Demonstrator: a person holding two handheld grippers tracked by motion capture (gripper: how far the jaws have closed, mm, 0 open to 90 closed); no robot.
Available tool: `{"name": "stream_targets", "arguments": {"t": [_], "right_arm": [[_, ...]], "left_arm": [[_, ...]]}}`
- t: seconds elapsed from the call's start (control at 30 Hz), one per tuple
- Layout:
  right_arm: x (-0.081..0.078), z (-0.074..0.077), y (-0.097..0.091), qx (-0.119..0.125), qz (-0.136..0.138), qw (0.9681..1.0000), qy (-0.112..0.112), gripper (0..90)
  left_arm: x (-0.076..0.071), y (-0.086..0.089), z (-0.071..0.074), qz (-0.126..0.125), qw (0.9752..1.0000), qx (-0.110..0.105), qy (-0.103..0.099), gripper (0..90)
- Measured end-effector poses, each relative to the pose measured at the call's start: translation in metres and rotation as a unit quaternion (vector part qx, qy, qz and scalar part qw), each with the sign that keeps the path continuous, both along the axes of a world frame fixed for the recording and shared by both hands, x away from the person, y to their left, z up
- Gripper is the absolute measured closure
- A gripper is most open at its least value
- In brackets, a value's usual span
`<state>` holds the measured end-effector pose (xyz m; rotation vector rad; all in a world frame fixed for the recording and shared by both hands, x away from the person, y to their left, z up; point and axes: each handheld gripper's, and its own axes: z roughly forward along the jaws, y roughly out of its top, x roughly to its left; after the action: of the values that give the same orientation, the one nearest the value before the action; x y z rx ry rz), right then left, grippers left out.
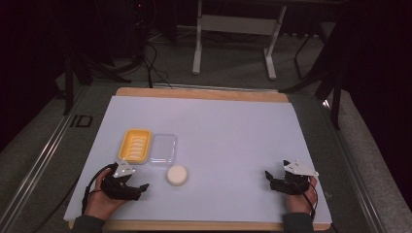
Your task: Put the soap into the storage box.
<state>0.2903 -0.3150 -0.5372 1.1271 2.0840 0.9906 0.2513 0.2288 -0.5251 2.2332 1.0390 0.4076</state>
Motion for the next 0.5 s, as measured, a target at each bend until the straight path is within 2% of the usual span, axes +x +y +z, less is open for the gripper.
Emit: {"name": "stream_targets", "arguments": {"t": [0.3, 0.5], "right_arm": [[0.000, 0.000, 0.000, 0.000, 0.000, 1.0000, -0.001, 16.9], [0.000, 0.000, 0.000, 0.000, 0.000, 1.0000, -0.002, 16.9]], "left_arm": [[0.001, -0.007, 0.005, -0.009, 0.9999, 0.012, -0.004, 22.6], [0.003, -0.013, 0.007, -0.023, 0.9995, 0.020, -0.003, 22.6]]}}
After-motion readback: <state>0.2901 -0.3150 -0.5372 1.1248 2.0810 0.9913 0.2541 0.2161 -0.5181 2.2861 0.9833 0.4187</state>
